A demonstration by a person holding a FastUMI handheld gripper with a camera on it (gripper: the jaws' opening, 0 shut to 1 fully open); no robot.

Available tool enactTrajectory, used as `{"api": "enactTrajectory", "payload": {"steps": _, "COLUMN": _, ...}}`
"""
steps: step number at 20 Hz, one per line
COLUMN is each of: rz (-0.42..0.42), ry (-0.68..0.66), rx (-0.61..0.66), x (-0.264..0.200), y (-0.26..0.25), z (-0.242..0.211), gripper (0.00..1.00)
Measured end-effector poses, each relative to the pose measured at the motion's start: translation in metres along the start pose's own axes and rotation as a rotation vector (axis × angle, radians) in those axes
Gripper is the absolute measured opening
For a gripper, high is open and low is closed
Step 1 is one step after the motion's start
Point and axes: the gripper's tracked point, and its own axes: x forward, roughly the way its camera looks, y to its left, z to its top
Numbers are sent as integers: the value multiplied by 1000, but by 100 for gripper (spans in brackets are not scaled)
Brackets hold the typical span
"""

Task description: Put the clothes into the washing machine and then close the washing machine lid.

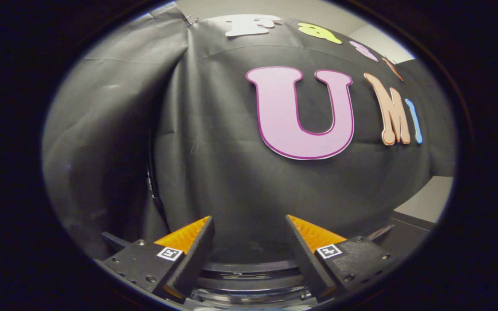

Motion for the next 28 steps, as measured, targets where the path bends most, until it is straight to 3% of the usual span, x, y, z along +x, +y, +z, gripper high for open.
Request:
{"api": "enactTrajectory", "payload": {"steps": 19, "rz": 17, "ry": -125, "rx": -13, "x": -6, "y": 1, "z": 8, "gripper": 97}}
{"api": "enactTrajectory", "payload": {"steps": 28, "rz": 16, "ry": -107, "rx": -15, "x": -7, "y": 1, "z": 8, "gripper": 96}}
